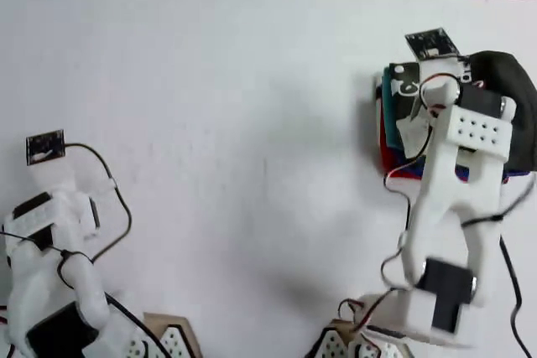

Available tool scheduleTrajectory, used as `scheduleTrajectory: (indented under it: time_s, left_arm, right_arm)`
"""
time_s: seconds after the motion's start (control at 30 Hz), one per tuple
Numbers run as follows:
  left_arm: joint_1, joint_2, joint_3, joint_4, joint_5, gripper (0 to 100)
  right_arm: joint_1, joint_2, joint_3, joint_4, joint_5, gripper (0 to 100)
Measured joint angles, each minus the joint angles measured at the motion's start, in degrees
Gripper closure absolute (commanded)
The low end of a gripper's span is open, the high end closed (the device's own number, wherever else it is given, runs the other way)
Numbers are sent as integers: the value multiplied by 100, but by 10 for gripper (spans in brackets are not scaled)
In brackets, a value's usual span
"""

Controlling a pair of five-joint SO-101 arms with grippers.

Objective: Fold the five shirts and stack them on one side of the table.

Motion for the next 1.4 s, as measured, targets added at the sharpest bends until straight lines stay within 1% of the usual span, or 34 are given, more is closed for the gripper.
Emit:
scheduleTrajectory:
  time_s: [0.13,0.27,0.37,0.5,0.6,0.73,0.87,1.03,1.2,1.33,1.4]
  left_arm:
    - [0,0,0,9,0,974]
    - [79,-220,0,299,-387,974]
    - [484,-756,0,818,-484,974]
    - [1248,-1793,0,1538,-484,973]
    - [1811,-2602,18,1996,-501,973]
    - [2242,-3569,273,2136,-501,973]
    - [2338,-4466,809,2136,-501,973]
    - [2356,-5609,1670,2136,-501,973]
    - [2347,-6848,2409,2136,-484,972]
    - [2646,-7833,2708,2145,-167,972]
    - [2866,-7991,2857,2189,-132,972]
  right_arm:
    - [-264,-1380,62,615,0,978]
    - [-598,-3033,923,756,0,978]
    - [-870,-4185,2040,536,0,978]
    - [-1152,-5512,3710,114,0,978]
    - [-1310,-6453,4791,0,0,978]
    - [-1433,-7807,5916,-18,0,978]
    - [-1424,-9222,6848,-18,0,978]
    - [-1433,-9424,7323,-35,0,978]
    - [-1459,-9547,7833,-352,0,978]
    - [-1459,-9556,8009,-422,0,978]
    - [-1459,-9565,8070,-422,0,978]
